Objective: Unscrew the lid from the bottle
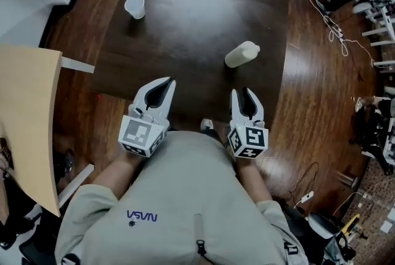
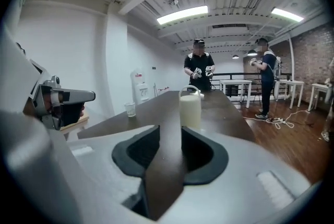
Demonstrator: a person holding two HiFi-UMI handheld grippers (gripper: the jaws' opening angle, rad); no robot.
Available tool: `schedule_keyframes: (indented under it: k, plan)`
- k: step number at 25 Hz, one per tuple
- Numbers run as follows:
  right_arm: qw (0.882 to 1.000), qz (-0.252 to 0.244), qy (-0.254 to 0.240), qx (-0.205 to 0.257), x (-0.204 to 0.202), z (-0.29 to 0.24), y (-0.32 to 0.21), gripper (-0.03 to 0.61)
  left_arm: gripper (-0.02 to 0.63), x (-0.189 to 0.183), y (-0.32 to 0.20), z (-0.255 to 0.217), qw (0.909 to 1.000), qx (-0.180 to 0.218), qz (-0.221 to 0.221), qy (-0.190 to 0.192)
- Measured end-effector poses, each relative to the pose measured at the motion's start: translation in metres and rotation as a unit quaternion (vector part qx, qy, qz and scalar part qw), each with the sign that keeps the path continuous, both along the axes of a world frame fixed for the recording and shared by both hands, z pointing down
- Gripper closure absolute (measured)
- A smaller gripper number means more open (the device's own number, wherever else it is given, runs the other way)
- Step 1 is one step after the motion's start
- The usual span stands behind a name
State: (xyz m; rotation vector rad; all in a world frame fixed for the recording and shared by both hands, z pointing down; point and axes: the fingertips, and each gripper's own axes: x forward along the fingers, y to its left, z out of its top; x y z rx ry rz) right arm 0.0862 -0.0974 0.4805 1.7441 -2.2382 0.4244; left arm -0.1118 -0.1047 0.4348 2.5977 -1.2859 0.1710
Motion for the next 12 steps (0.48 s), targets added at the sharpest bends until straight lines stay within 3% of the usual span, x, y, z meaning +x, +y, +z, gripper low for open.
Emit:
schedule_keyframes:
  k: [6, 9, 12]
  plan:
    - [0.999, 0.021, 0.009, -0.028, 0.017, 0.033, -0.023, 0.4, 0.612, 0.008, -0.03, 0.044, 0.9978, -0.041, 0.036, -0.037]
    - [0.999, 0.01, 0.009, -0.033, 0.02, 0.048, -0.037, 0.4, 0.612, 0.011, -0.036, 0.062, 0.996, -0.067, 0.028, -0.052]
    - [0.999, -0.014, 0.002, -0.04, 0.017, 0.064, -0.057, 0.349, 0.612, 0.015, -0.039, 0.064, 0.9954, -0.078, 0.014, -0.054]
